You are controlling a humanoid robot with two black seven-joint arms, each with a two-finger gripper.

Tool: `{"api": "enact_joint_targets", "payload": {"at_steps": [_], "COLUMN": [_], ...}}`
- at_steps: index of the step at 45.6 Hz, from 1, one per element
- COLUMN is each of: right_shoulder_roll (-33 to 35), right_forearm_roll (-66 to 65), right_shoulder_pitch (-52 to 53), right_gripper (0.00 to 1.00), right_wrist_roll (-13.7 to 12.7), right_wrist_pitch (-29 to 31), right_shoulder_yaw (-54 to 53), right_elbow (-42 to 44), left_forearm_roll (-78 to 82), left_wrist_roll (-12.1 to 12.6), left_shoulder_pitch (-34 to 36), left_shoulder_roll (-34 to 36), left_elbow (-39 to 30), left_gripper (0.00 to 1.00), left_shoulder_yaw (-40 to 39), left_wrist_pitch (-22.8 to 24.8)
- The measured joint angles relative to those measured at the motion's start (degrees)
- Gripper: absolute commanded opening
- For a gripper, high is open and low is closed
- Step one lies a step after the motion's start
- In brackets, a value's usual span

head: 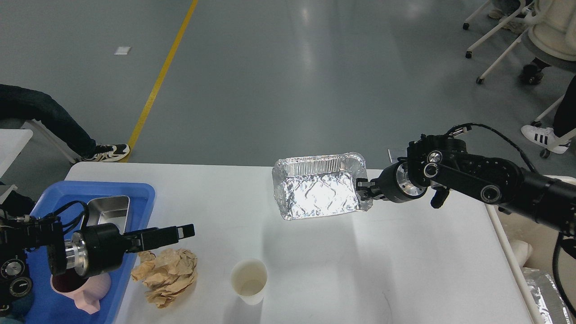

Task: Tidy desktop
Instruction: 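Reach the left gripper to the white paper cup and grasp it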

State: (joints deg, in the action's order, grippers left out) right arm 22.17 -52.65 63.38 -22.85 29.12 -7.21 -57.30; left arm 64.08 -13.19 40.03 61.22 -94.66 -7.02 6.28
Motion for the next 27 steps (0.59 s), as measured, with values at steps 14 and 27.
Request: {"api": "enact_joint_targets", "payload": {"at_steps": [14,27], "right_shoulder_roll": [0.61,0.14], "right_forearm_roll": [-0.01,-0.01], "right_shoulder_pitch": [-0.45,-0.54], "right_gripper": [0.00,0.00], "right_wrist_roll": [-0.09,-0.09], "right_wrist_pitch": [-1.04,-1.17], "right_shoulder_yaw": [0.09,0.10], "right_elbow": [-0.16,-0.18], "left_forearm_roll": [9.31,13.12], "left_wrist_roll": [-0.15,-0.03], "left_shoulder_pitch": [3.45,3.83], "left_shoulder_roll": [-10.01,-15.88], "left_elbow": [6.56,10.69], "left_gripper": [0.97,0.93], "left_shoulder_yaw": [5.53,9.64], "left_wrist_pitch": [-0.30,-0.33]}}
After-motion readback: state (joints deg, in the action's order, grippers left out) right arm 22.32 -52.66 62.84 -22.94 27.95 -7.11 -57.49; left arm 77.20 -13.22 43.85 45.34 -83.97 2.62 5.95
